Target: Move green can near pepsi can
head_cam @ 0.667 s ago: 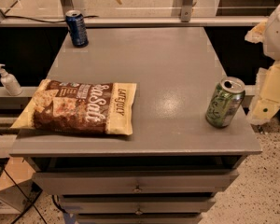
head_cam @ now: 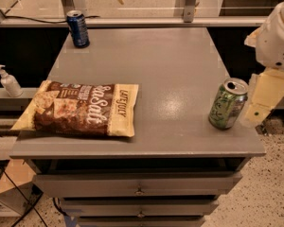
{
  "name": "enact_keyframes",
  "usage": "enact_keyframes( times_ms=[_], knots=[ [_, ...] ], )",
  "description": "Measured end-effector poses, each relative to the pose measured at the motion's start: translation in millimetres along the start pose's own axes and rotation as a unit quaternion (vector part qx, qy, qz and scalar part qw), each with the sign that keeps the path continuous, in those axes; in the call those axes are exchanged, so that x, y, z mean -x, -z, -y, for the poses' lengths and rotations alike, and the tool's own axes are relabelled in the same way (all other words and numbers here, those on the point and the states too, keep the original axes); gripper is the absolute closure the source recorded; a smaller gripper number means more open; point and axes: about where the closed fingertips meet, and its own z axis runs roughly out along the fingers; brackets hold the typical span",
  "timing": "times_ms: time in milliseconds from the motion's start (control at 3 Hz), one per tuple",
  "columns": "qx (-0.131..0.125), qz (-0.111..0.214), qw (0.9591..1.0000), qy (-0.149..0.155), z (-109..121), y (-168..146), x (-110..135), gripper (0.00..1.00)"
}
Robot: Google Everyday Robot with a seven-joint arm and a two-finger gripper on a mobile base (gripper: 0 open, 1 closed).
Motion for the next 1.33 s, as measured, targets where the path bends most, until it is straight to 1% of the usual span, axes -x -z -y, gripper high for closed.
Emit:
enact_keyframes(
  times_ms=[333,667,1000,1333],
  knots=[
    [0.006,-0.016,0.9997,-0.018,8,-25,-7,0.00],
    [0.028,-0.007,0.9987,-0.041,14,-51,-15,0.00],
    [0.062,0.014,0.9963,-0.058,10,-77,-17,0.18],
    [0.082,0.036,0.9944,-0.056,6,-87,-8,0.41]
  ],
)
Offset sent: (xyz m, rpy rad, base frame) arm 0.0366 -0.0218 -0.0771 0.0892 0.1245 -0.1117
